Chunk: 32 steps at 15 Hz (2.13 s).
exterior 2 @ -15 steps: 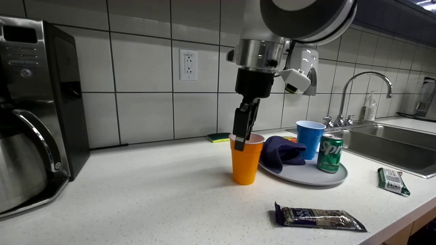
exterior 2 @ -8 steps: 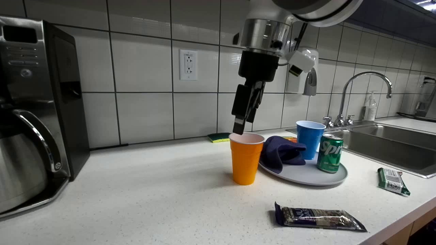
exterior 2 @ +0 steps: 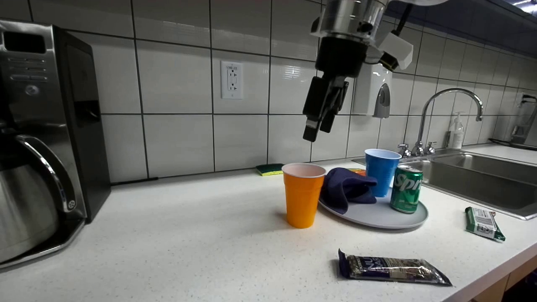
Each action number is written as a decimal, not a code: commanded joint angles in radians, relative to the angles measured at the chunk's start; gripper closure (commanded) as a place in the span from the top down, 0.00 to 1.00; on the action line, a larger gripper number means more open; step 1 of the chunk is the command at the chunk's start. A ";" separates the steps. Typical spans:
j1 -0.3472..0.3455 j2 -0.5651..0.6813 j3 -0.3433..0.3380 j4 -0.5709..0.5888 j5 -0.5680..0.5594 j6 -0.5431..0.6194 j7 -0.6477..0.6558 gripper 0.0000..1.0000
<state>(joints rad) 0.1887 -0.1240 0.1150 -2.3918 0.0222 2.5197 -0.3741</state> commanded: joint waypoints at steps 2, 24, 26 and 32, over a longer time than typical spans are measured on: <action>-0.043 -0.108 -0.049 -0.068 0.002 -0.039 0.015 1.00; -0.225 -0.203 -0.227 -0.171 0.009 -0.104 0.111 1.00; -0.225 -0.200 -0.229 -0.173 0.009 -0.103 0.111 1.00; -0.238 -0.156 -0.222 -0.165 -0.012 -0.090 0.141 1.00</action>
<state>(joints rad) -0.0394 -0.3122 -0.1104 -2.5661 0.0333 2.4189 -0.2654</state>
